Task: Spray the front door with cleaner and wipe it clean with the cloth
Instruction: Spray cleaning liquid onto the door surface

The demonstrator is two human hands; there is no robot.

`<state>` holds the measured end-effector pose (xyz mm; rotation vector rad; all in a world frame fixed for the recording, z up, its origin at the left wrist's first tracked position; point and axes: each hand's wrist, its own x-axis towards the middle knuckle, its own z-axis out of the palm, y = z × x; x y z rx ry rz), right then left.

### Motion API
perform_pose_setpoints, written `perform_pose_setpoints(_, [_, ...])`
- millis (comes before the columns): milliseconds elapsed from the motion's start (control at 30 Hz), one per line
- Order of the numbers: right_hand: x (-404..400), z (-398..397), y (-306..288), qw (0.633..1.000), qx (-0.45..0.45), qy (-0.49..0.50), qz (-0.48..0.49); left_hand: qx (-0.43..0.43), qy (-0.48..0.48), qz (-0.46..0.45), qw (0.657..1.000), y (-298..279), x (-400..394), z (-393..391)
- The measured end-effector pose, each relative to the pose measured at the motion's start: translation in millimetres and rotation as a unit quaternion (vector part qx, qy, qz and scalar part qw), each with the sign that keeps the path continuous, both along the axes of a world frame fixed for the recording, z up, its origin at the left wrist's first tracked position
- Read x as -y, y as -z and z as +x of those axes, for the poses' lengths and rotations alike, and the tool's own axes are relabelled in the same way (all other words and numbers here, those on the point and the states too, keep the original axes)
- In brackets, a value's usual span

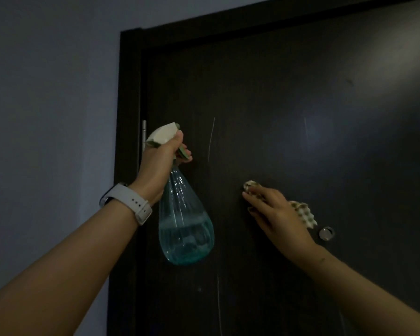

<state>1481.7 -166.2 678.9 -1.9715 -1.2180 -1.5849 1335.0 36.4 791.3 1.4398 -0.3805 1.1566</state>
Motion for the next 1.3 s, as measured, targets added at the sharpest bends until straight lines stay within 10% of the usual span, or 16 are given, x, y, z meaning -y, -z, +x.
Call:
perform_pose_setpoints(867, [1.2, 5.4, 10.4, 0.999, -0.007, -0.038, 0.039, -0.014, -0.089, 0.044, 0.995, -12.8, 11.4, 17.7])
perform_pose_setpoints(1300, [25.5, -18.3, 59.0, 0.994, -0.061, -0.065, 0.069, -0.091, -0.076, 0.050, 0.992, 78.7, 4.0, -15.1])
